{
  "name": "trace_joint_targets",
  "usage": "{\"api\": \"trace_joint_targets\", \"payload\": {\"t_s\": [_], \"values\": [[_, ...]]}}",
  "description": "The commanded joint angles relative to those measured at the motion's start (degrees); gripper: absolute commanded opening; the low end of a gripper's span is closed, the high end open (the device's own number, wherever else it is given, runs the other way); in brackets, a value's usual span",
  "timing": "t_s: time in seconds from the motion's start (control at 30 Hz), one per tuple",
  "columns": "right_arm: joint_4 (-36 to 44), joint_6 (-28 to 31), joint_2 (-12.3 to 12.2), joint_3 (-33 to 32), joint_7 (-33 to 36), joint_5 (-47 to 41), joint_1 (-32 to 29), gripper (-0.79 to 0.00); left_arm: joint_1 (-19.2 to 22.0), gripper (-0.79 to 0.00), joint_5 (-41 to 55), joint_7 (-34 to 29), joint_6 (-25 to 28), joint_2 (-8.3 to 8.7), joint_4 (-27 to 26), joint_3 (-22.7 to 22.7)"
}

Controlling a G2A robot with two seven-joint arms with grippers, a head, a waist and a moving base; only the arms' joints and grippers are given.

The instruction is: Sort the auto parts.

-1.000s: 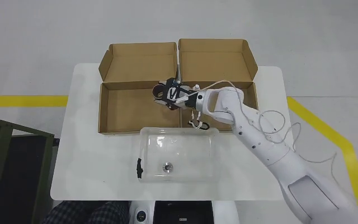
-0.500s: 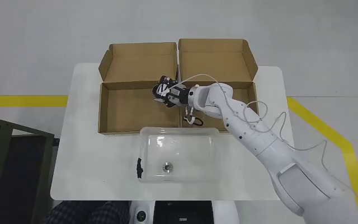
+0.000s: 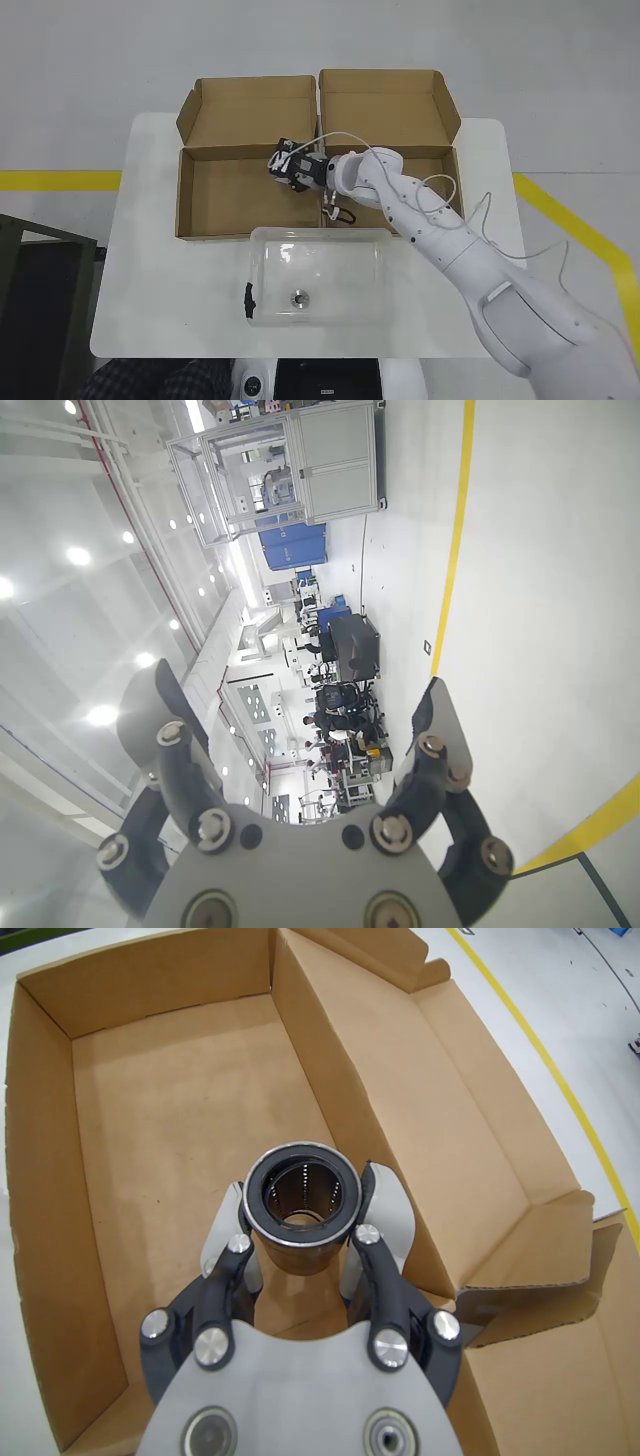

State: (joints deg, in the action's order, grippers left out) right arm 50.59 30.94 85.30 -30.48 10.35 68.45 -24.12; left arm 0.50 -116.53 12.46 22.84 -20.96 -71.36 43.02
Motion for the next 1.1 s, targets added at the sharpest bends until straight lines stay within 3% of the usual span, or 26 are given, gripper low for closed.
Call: {"api": "trace_joint_targets", "payload": {"t_s": [0.0,0.3,0.5,0.63,1.07], "values": [[-0.95,-0.09,0.45,0.16,0.13,0.23,0.26,-0.690,0.00,0.000,0.00,0.00,0.00,0.00,0.00,0.00],[-4.49,-0.07,2.13,0.36,-0.22,1.07,0.88,-0.579,0.00,0.000,0.00,0.00,0.00,0.00,0.00,0.00],[-5.34,0.17,2.61,-0.15,-0.26,1.90,0.91,-0.446,0.00,0.000,0.00,0.00,0.00,0.00,0.00,0.00],[-5.21,0.54,2.66,-0.77,-0.45,2.43,0.70,-0.413,0.00,0.000,0.00,0.00,0.00,0.00,0.00,0.00],[6.10,3.94,0.05,-5.58,-1.00,6.12,-2.93,-0.336,0.00,0.000,0.00,0.00,0.00,0.00,0.00,0.00]]}}
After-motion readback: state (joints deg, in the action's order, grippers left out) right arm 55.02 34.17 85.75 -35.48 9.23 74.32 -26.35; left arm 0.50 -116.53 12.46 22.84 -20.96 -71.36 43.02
